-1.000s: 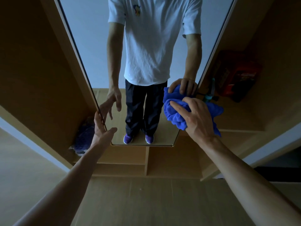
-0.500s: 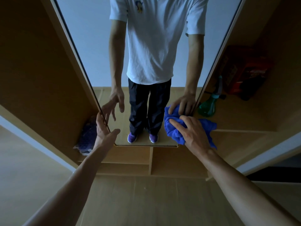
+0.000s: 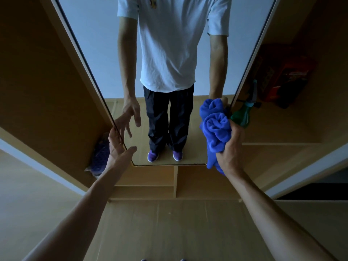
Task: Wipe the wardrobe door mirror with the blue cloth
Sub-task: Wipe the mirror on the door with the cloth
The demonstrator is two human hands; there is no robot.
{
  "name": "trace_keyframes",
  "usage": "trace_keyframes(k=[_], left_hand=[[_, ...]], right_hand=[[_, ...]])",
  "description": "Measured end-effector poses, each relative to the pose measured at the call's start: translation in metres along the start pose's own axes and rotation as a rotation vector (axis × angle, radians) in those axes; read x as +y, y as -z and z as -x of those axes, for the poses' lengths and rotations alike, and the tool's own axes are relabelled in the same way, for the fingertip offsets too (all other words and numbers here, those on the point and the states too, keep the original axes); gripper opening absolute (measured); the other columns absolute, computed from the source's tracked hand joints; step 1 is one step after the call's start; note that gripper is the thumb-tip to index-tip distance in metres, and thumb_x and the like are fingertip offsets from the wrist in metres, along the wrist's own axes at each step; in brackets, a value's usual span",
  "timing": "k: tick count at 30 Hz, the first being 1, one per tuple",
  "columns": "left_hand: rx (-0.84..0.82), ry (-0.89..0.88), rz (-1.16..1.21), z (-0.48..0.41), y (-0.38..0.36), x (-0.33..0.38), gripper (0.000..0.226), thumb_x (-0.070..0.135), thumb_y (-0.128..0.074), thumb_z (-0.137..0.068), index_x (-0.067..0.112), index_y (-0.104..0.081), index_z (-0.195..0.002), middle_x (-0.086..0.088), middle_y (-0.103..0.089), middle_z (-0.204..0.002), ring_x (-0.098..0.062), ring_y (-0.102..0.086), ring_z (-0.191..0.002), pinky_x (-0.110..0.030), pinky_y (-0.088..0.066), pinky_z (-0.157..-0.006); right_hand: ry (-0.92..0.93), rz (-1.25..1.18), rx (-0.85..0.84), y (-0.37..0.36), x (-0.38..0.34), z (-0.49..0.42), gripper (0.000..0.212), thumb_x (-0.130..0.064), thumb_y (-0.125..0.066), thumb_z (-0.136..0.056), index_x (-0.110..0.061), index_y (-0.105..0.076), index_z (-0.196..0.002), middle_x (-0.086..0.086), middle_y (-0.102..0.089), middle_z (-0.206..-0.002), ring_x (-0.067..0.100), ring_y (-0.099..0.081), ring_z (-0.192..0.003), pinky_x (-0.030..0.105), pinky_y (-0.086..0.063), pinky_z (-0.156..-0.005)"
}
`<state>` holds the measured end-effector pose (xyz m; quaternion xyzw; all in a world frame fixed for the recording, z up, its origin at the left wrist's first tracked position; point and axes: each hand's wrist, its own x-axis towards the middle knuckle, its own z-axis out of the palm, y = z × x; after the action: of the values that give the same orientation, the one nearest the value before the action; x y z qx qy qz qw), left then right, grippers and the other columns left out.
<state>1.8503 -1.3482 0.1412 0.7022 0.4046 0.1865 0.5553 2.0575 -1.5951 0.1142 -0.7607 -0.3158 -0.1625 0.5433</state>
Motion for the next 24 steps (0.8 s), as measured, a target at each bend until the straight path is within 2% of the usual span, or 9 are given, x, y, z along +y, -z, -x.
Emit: trace_keyframes(k=[3, 5, 8, 10, 14, 18, 21, 22, 24], left_hand=[[-0.037, -0.022, -0.017, -0.006, 0.007, -0.001, 0.101, 0.007, -0.069, -0.092, 0.033, 0.001, -0.160, -0.008, -0.018, -0.167, -0.027, -0.023, -0.153, -0.055, -0.031, -0.121], [-0.052, -0.045, -0.029, -0.008, 0.011, -0.001, 0.104, 0.019, -0.071, -0.083, 0.030, -0.001, -0.159, -0.008, -0.020, -0.164, -0.027, -0.025, -0.151, -0.055, -0.033, -0.120], [-0.053, -0.083, -0.045, -0.011, 0.014, -0.001, 0.103, 0.025, -0.066, -0.074, 0.022, -0.006, -0.157, -0.009, -0.025, -0.159, -0.027, -0.028, -0.147, -0.057, -0.037, -0.116], [-0.056, -0.077, -0.050, -0.014, 0.015, -0.003, 0.104, 0.026, -0.065, -0.072, 0.018, -0.005, -0.157, -0.010, -0.029, -0.154, -0.028, -0.031, -0.145, -0.058, -0.038, -0.115], [-0.072, -0.045, -0.059, -0.017, 0.018, -0.007, 0.103, 0.029, -0.065, -0.071, 0.022, -0.008, -0.157, -0.011, -0.033, -0.154, -0.028, -0.037, -0.142, -0.054, -0.040, -0.113], [-0.102, -0.047, -0.070, -0.018, 0.025, -0.007, 0.100, 0.027, -0.064, -0.071, 0.023, -0.012, -0.156, -0.010, -0.034, -0.154, -0.028, -0.038, -0.141, -0.056, -0.041, -0.112], [-0.112, -0.063, -0.083, -0.018, 0.030, -0.007, 0.095, 0.023, -0.059, -0.072, 0.021, -0.015, -0.157, -0.009, -0.036, -0.152, -0.026, -0.039, -0.140, -0.053, -0.042, -0.111], [-0.117, -0.066, -0.085, -0.018, 0.032, -0.008, 0.092, 0.022, -0.057, -0.072, 0.023, -0.018, -0.156, -0.008, -0.038, -0.152, -0.026, -0.040, -0.139, -0.052, -0.042, -0.111], [-0.117, -0.067, -0.060, -0.020, 0.036, -0.011, 0.076, 0.021, -0.053, -0.073, 0.036, -0.031, -0.144, -0.006, -0.045, -0.146, -0.024, -0.047, -0.132, -0.050, -0.045, -0.106]], right_hand=[[-0.041, -0.064, 0.018, -0.012, 0.003, 0.003, 0.061, -0.024, -0.075, -0.090, -0.018, -0.041, -0.140, 0.008, -0.046, -0.133, 0.017, -0.053, -0.126, 0.030, -0.044, -0.107], [-0.030, -0.084, 0.076, -0.019, -0.003, 0.004, 0.055, -0.022, -0.074, -0.091, -0.009, -0.045, -0.136, 0.014, -0.050, -0.129, 0.026, -0.056, -0.121, 0.043, -0.047, -0.106], [-0.076, -0.093, 0.078, -0.026, -0.012, 0.005, 0.061, -0.036, -0.069, -0.094, 0.005, -0.046, -0.134, 0.024, -0.053, -0.128, 0.036, -0.056, -0.120, 0.053, -0.046, -0.103], [-0.081, -0.027, 0.074, -0.032, -0.021, 0.009, 0.063, -0.031, -0.069, -0.093, 0.011, -0.044, -0.134, 0.028, -0.050, -0.127, 0.039, -0.055, -0.119, 0.051, -0.046, -0.105], [-0.078, 0.014, 0.100, -0.044, -0.041, 0.011, 0.055, -0.019, -0.069, -0.092, 0.016, -0.047, -0.129, 0.032, -0.052, -0.121, 0.039, -0.057, -0.113, 0.034, -0.045, -0.104], [-0.053, -0.031, -0.013, -0.071, -0.055, 0.010, 0.046, -0.020, -0.063, -0.095, 0.019, -0.052, -0.115, 0.032, -0.056, -0.111, 0.044, -0.059, -0.103, 0.055, -0.050, -0.091], [-0.046, -0.065, -0.078, -0.101, -0.070, 0.015, 0.056, -0.035, -0.060, -0.096, 0.019, -0.054, -0.110, 0.032, -0.057, -0.107, 0.028, -0.055, -0.098, 0.055, -0.050, -0.084], [-0.035, -0.056, -0.086, -0.113, -0.076, 0.020, 0.055, -0.034, -0.063, -0.095, 0.017, -0.055, -0.113, 0.031, -0.056, -0.109, 0.027, -0.054, -0.101, 0.050, -0.052, -0.088], [0.011, 0.012, -0.086, -0.137, -0.087, 0.033, 0.053, -0.022, -0.073, -0.090, 0.009, -0.052, -0.127, 0.026, -0.052, -0.119, 0.027, -0.053, -0.112, 0.032, -0.048, -0.100]])
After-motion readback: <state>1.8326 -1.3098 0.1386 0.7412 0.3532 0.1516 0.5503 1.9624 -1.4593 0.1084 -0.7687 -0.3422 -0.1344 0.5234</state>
